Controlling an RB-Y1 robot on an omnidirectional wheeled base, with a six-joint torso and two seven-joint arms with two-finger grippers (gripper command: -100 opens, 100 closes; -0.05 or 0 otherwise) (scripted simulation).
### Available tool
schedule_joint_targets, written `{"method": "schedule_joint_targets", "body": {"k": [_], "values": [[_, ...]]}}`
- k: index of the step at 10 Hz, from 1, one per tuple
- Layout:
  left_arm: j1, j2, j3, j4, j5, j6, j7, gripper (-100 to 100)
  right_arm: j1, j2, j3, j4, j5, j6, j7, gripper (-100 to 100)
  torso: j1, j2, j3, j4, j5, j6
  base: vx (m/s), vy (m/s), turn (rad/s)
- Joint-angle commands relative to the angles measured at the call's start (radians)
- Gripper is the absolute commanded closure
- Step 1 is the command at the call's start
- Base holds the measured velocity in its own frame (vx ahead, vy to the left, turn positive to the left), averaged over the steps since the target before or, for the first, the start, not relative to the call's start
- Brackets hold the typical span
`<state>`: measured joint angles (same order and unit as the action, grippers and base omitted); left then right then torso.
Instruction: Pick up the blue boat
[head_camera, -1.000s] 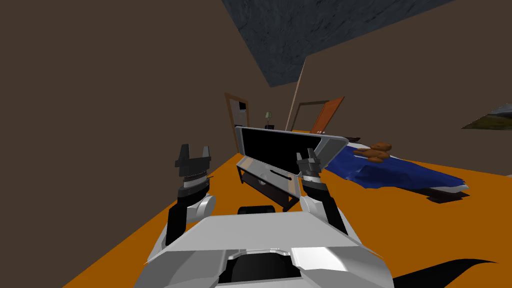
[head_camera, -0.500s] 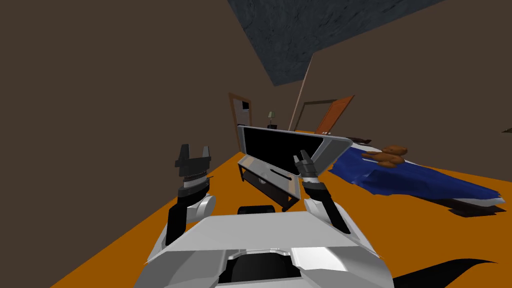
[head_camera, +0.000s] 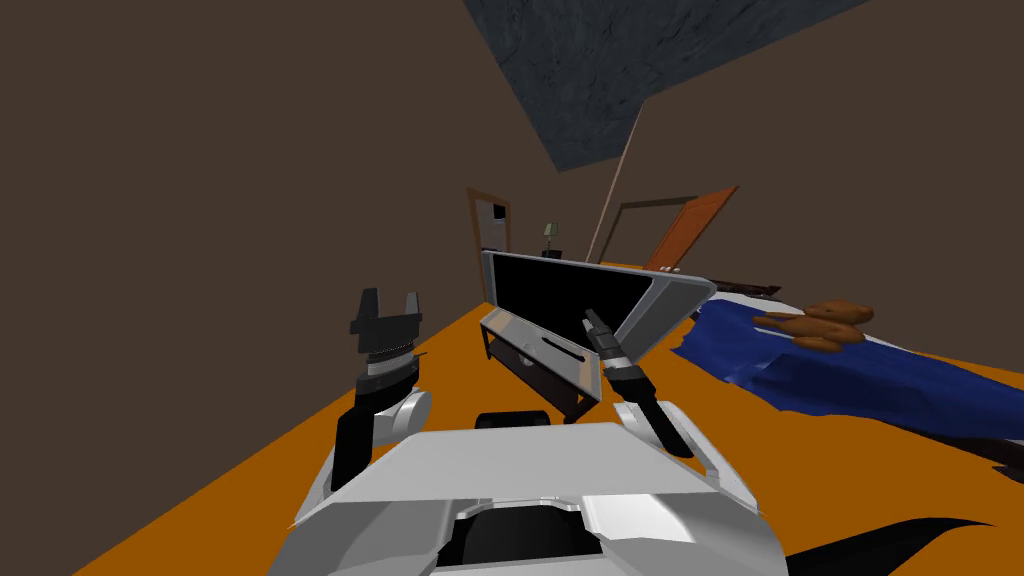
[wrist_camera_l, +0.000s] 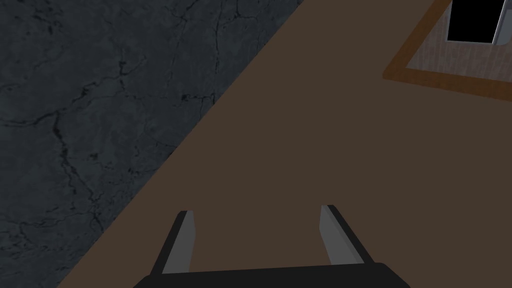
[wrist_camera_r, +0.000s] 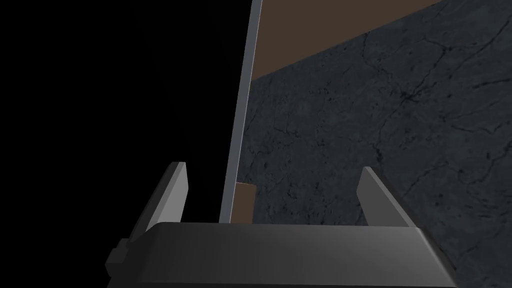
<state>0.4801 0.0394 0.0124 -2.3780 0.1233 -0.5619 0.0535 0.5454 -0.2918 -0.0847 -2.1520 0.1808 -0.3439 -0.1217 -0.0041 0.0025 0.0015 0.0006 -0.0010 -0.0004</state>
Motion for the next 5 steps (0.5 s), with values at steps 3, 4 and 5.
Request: {"method": "schedule_joint_targets", "body": {"k": [3, 4, 5], "values": [[0.0, 0.0, 0.0, 0.0, 0.0, 0.0, 0.0, 0, 0.019, -0.1, 0.0, 0.084, 0.097, 0.0, 0.017, -100, 0.0, 0.0, 0.0, 0.0, 0.0, 0.001, -0.041, -0.04, 0.143], [0.0, 0.0, 0.0, 0.0, 0.0, 0.0, 0.0, 0, 0.021, -0.126, 0.002, 0.115, 0.128, 0.0, 0.025, -100, 0.002, -0.001, 0.0, 0.0, 0.0, 0.0, -0.035, -0.023, 0.233], [0.0, 0.0, 0.0, 0.0, 0.0, 0.0, 0.0, 0, 0.021, -0.137, 0.002, 0.126, 0.136, 0.0, 0.025, -100, 0.002, -0.001, -0.001, 0.0, 0.0, 0.0, -0.022, -0.024, 0.096]]}}
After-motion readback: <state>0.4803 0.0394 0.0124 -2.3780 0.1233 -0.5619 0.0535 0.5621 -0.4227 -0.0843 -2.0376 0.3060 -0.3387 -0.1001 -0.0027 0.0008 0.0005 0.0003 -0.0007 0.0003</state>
